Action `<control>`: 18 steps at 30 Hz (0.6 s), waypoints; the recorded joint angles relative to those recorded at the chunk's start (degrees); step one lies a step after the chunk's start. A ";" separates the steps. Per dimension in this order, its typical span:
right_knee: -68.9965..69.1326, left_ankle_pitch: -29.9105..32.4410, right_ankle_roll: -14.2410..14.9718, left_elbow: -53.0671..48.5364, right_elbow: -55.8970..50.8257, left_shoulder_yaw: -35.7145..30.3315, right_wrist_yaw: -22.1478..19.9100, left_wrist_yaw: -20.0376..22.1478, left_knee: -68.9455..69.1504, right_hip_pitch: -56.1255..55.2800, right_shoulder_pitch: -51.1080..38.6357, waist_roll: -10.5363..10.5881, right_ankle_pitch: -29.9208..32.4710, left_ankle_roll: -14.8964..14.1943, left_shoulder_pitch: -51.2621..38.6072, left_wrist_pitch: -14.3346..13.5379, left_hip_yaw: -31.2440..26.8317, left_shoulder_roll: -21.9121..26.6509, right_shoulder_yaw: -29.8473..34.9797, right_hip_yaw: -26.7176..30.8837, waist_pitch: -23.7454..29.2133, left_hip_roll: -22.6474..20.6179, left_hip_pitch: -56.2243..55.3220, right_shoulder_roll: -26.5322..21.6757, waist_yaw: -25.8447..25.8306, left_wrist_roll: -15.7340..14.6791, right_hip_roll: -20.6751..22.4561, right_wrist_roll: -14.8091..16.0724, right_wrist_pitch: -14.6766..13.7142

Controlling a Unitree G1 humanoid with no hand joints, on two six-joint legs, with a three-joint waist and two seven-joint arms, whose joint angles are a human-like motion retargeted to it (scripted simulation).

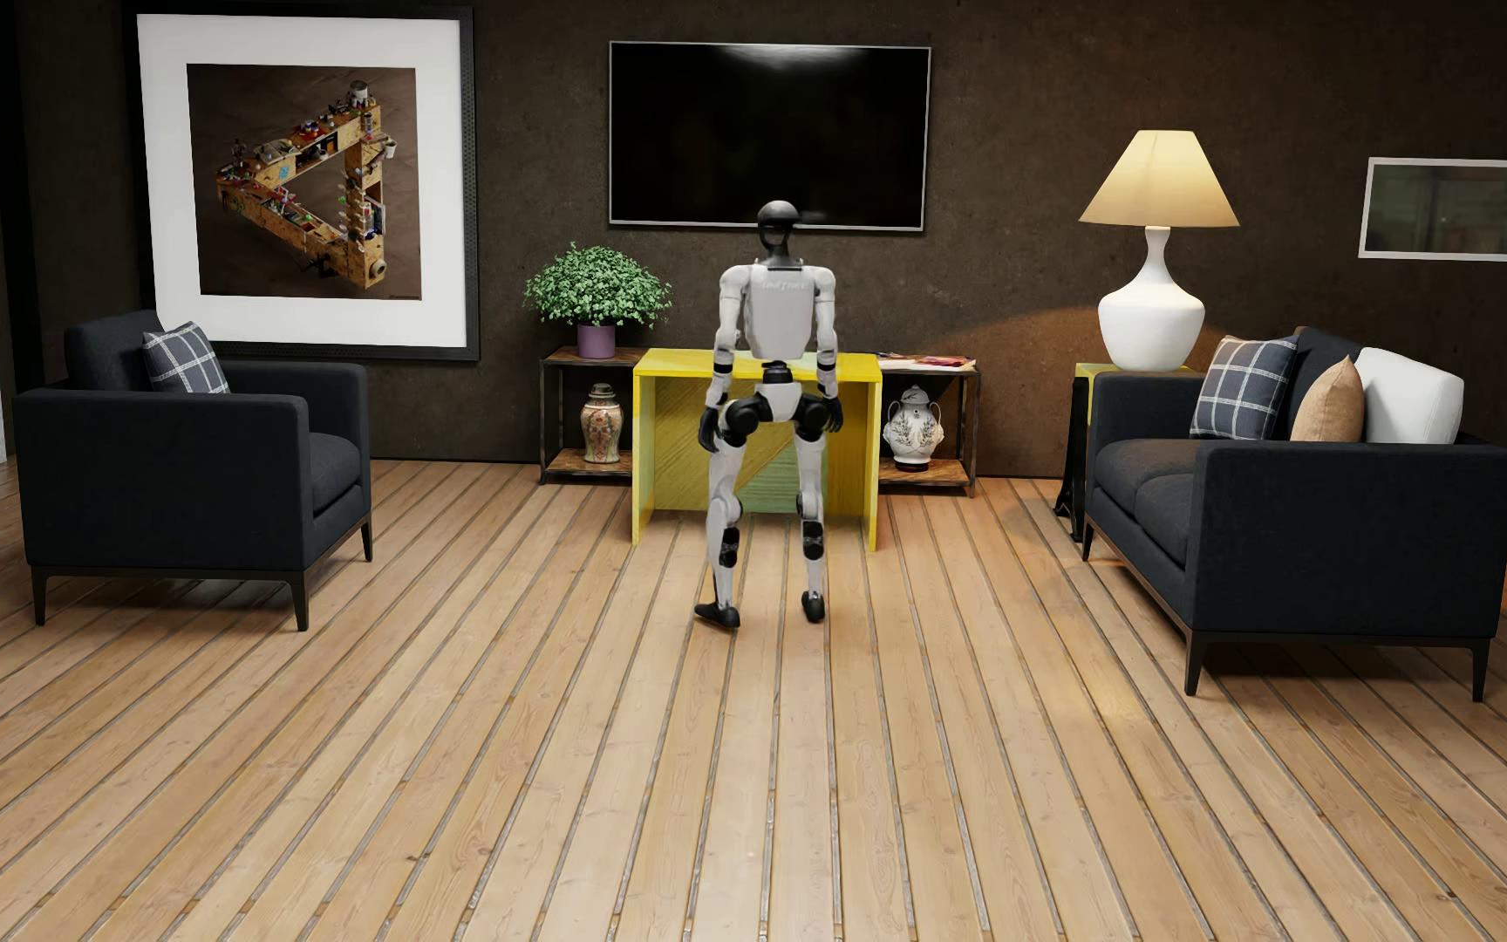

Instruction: Approach the desk

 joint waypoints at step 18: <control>2.24 -1.23 2.17 -8.72 1.08 -3.36 3.63 6.78 0.81 2.12 0.02 -2.54 -1.12 2.18 -16.01 -4.13 -1.66 -2.81 4.93 -1.67 -0.04 -5.02 1.50 0.13 -0.50 0.57 -5.36 -3.44 0.87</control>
